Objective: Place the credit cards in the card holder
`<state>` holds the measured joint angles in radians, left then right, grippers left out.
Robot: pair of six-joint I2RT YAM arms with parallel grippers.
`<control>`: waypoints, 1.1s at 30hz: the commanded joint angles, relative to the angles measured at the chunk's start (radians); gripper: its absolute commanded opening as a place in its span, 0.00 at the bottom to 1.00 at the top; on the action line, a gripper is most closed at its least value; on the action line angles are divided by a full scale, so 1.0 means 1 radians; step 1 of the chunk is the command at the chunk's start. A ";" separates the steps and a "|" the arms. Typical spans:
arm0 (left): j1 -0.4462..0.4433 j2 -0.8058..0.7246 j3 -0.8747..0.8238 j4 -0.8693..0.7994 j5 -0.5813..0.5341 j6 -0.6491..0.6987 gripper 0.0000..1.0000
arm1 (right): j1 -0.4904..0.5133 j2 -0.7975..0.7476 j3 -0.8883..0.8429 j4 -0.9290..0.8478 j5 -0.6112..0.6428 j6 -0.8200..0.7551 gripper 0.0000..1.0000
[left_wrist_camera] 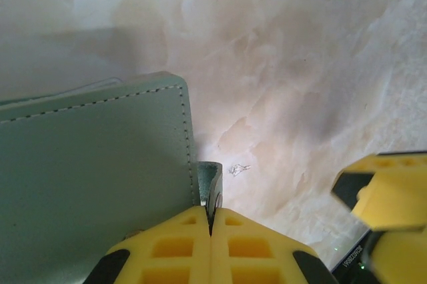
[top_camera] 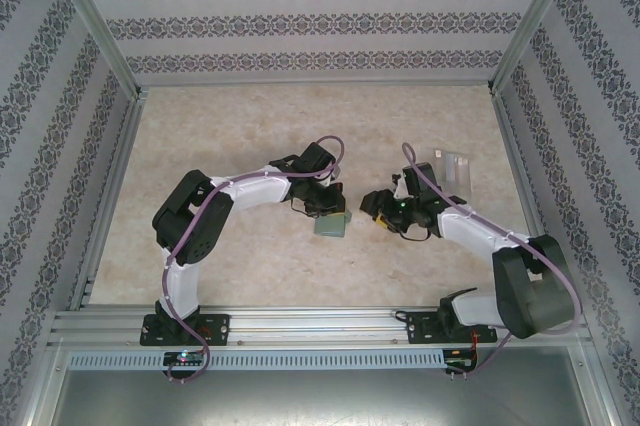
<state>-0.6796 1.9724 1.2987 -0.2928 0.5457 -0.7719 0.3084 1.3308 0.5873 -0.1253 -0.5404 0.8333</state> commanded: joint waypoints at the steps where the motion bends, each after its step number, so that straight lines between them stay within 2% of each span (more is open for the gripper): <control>1: -0.009 0.000 0.018 -0.039 -0.001 0.036 0.00 | 0.017 -0.011 -0.047 0.063 -0.052 -0.009 0.55; 9: -0.009 -0.030 -0.008 -0.032 -0.018 0.029 0.00 | 0.085 0.038 -0.080 0.206 -0.073 0.039 0.57; 15: -0.002 -0.028 -0.019 0.002 0.016 0.002 0.00 | 0.132 0.157 -0.076 0.330 -0.095 0.113 0.47; 22: 0.013 -0.029 -0.050 0.064 0.056 -0.038 0.00 | 0.158 0.230 -0.062 0.388 -0.108 0.147 0.45; 27: 0.016 -0.028 -0.052 0.076 0.060 -0.044 0.00 | 0.163 0.246 -0.058 0.395 -0.090 0.158 0.28; 33: 0.028 -0.048 -0.067 0.077 0.048 -0.040 0.00 | 0.163 0.270 -0.061 0.375 -0.053 0.157 0.12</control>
<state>-0.6647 1.9701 1.2510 -0.2398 0.5808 -0.7998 0.4629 1.5829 0.5213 0.2447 -0.6281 0.9936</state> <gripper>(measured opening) 0.049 0.133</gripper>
